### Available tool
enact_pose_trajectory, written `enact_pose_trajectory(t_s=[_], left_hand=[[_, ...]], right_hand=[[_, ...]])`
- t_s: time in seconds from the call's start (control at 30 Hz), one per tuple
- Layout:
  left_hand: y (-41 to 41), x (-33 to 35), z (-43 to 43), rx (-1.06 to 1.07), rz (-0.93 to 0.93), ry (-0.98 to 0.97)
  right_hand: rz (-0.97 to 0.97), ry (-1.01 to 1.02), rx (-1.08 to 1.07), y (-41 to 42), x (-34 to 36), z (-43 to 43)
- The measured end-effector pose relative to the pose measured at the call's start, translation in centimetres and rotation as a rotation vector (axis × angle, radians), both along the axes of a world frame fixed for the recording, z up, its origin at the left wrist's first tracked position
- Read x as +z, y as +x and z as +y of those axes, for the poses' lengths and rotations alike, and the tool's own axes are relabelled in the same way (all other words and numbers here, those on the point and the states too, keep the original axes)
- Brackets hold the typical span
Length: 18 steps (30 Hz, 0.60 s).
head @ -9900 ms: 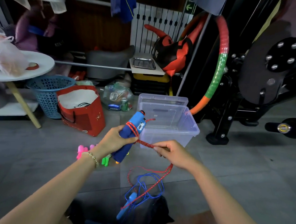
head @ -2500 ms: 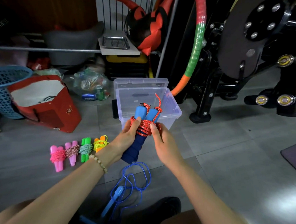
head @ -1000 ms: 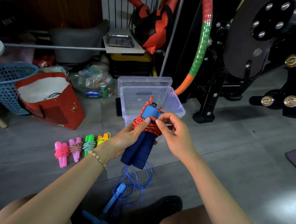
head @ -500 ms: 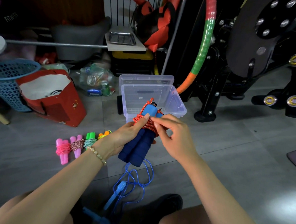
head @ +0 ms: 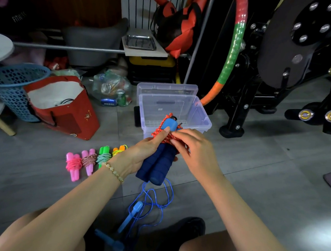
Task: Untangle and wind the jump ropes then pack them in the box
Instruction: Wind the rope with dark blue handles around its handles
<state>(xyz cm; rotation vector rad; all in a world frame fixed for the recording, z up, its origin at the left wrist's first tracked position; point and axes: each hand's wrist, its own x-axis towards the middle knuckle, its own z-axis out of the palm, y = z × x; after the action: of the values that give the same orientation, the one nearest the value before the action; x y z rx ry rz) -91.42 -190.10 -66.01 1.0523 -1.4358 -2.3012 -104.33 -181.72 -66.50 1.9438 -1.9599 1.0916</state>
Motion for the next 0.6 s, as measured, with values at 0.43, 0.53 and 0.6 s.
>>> enact_pose_trajectory(t_s=[0.43,0.53,0.6], left_hand=[[0.43,-0.49,-0.14,-0.115,-0.045,-0.125],[0.47,-0.64,-0.35,-0.119,-0.044,-0.137],[0.48,-0.71,-0.27,-0.128,-0.040,-0.152]], right_hand=[[-0.784,0.098,0.054,0.54,0.60,0.73],[-0.996,0.178,0.105,0.32,0.85,0.76],[-1.005,0.249,0.128,0.13,0.90,0.75]])
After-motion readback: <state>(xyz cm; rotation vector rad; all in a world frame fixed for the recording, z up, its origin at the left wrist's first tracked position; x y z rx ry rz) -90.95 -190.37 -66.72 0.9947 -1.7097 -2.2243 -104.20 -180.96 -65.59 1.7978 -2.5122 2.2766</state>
